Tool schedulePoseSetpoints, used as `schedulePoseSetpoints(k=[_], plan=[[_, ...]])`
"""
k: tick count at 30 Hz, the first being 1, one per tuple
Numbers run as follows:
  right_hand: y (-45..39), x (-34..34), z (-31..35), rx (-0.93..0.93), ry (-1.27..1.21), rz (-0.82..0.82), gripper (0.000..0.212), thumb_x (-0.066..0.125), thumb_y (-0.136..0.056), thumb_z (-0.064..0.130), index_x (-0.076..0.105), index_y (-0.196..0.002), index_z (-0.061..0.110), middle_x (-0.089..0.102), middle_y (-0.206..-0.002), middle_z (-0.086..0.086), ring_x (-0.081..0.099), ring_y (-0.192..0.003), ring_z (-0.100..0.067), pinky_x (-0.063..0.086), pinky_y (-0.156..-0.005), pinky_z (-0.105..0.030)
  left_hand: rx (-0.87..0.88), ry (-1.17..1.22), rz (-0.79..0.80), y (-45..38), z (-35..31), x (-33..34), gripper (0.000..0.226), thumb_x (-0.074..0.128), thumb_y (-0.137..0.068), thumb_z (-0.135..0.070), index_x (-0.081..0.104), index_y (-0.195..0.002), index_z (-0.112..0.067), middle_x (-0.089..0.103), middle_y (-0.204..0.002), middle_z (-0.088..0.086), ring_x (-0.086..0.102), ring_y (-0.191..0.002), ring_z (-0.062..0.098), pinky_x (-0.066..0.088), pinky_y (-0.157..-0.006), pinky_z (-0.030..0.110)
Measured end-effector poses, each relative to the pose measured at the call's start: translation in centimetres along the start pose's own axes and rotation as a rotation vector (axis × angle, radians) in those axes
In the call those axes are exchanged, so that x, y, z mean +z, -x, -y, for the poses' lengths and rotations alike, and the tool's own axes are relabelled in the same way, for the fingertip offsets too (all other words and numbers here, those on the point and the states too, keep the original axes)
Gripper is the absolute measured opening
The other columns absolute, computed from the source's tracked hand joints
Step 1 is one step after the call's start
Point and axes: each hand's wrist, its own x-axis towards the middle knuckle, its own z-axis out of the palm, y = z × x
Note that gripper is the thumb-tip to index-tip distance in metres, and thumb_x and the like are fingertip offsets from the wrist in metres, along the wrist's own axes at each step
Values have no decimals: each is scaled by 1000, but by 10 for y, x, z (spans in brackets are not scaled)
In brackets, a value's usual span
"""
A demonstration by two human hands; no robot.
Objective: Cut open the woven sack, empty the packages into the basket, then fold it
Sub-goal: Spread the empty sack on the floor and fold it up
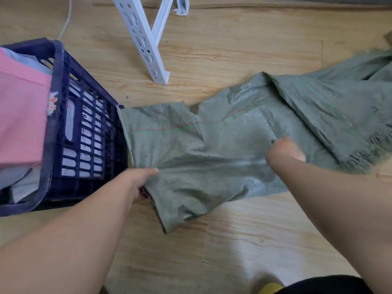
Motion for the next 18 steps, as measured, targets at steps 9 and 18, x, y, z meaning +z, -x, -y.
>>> schedulePoseSetpoints(k=[9, 18], plan=[[59, 18, 64, -550, 136, 505, 25, 62, -74, -1, 61, -99, 0, 62, -90, -15, 58, -74, -26, 47, -56, -28, 321, -74, 5, 15, -15, -31, 38, 69, -87, -17, 55, -122, -21, 65, -115, 5, 62, -103, 25, 50, -92, 42], [73, -7, 86, -406, -612, 525, 27, 61, -87, 10, 62, -115, 13, 60, -84, -8, 47, -52, -17, 41, -47, -26, 537, -281, -294, 38, -54, -45, 45, 57, -83, -11, 51, -127, -17, 60, -120, 5, 57, -99, 25, 49, -85, 35]])
